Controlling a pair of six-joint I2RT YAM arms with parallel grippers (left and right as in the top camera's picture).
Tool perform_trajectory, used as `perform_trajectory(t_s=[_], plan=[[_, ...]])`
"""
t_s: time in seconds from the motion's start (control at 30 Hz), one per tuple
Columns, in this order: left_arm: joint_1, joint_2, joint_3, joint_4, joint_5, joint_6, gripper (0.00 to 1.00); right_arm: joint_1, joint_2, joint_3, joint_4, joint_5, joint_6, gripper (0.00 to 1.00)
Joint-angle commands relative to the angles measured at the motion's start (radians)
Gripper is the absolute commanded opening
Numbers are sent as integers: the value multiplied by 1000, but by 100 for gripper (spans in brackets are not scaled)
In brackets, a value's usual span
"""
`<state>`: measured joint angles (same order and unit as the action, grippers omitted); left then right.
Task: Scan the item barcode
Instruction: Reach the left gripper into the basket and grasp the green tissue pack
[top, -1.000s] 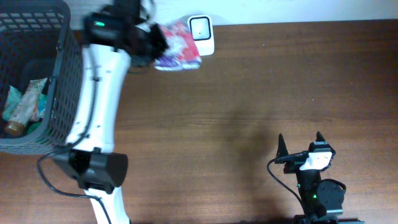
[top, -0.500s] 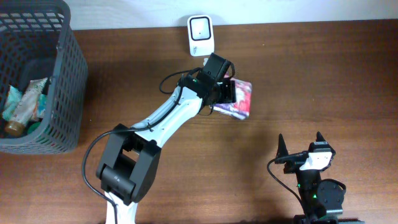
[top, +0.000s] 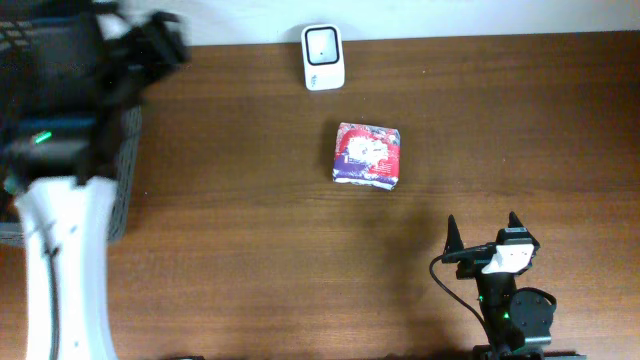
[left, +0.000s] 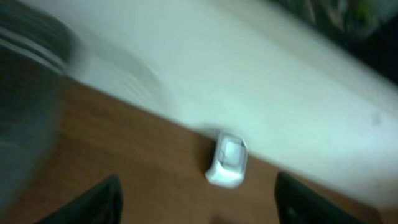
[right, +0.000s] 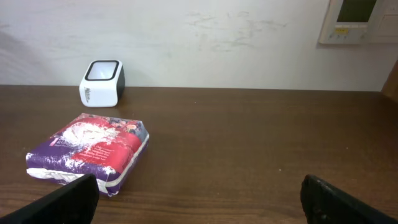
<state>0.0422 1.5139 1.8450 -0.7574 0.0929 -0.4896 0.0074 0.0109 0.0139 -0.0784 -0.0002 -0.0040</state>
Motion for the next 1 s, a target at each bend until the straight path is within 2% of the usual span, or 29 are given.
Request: perform_trajectory(t_s=[0.0, 0.03, 0.07, 0.13, 0.2, 0.27, 0.3, 0.43, 0.5, 0.53, 0.63, 0.7, 0.77, 0.83, 0.9, 0.97], plan=[[262, -74, 14, -23, -12, 17, 82, 5, -7, -8, -3, 5, -6, 99], [356, -66, 10, -38, -22, 17, 87, 5, -7, -8, -3, 5, -6, 99], [425, -47, 6, -61, -68, 17, 87, 5, -7, -8, -3, 5, -6, 98], [496, 14, 6, -119, -164, 17, 86, 5, -7, -8, -3, 5, -6, 99], [513, 89, 6, -161, -234, 37, 85, 5, -7, -8, -3, 5, -6, 98], [510, 157, 6, -157, -241, 175, 84, 5, -7, -8, -3, 5, -6, 99], [510, 192, 6, -156, -245, 230, 79, 5, -7, -8, -3, 5, -6, 99], [510, 344, 6, -158, -331, 513, 77, 5, -7, -8, -3, 5, -6, 98], [510, 387, 6, -156, -353, 611, 68, 5, -7, -8, -3, 5, -6, 99], [512, 413, 6, -153, -352, 677, 64, 5, -7, -8, -3, 5, -6, 98], [511, 466, 3, -157, -351, 740, 67, 5, -7, -8, -3, 5, -6, 99], [511, 501, 2, -155, -352, 758, 65, 5, -7, -8, -3, 5, -6, 98], [512, 542, 2, -153, -352, 783, 52, 5, -7, -8, -3, 5, -6, 99], [510, 579, 2, -154, -351, 784, 45, 5, -7, -8, -3, 5, -6, 99], [510, 612, 2, -180, -239, 837, 44, 5, -7, -8, -3, 5, -6, 98], [511, 632, 2, -180, -146, 837, 45, 5, -7, -8, -3, 5, -6, 99]])
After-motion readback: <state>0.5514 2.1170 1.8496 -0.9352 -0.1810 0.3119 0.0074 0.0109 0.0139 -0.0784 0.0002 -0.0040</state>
